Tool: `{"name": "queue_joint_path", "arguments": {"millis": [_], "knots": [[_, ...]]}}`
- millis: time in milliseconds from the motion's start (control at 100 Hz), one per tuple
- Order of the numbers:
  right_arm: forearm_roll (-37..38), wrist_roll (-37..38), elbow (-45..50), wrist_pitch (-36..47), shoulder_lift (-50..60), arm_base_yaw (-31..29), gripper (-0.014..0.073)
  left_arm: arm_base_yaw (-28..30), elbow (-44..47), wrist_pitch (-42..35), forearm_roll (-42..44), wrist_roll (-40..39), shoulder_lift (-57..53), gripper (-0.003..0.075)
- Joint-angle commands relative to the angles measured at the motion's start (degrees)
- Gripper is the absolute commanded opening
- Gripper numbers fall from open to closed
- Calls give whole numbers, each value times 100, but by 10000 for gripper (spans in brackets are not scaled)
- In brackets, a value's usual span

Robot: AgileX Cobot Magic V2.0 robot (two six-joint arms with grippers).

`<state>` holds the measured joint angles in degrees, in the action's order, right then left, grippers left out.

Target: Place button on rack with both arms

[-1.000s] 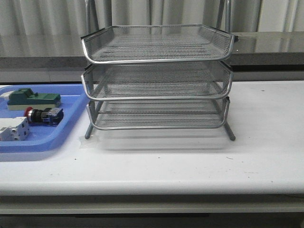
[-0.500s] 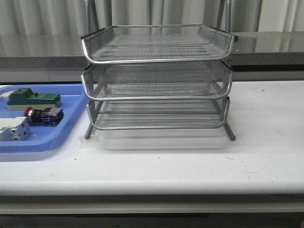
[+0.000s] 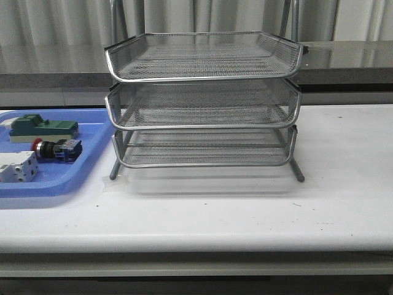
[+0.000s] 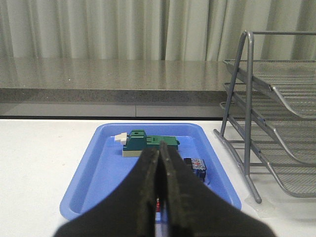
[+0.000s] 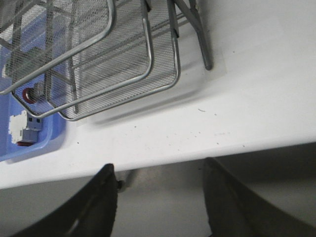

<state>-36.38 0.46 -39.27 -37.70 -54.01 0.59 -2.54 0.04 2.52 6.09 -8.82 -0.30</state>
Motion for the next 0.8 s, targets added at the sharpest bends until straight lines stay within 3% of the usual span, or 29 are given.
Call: {"name": "queue_joint_path", "arguments": {"millis": [0,500,790], "knots": [[-814,-614,-170,521,-263,3,421,-41,277,-465,3,-56,-129,-20],[-5361,-5230,-188,508,-2606,3,421,-41,277,-465,3,-56,-129,-20],[-6964,-6743,-188,-8,-3500,3,421,-41,277,-465,3,-56,-129,-20]]}}
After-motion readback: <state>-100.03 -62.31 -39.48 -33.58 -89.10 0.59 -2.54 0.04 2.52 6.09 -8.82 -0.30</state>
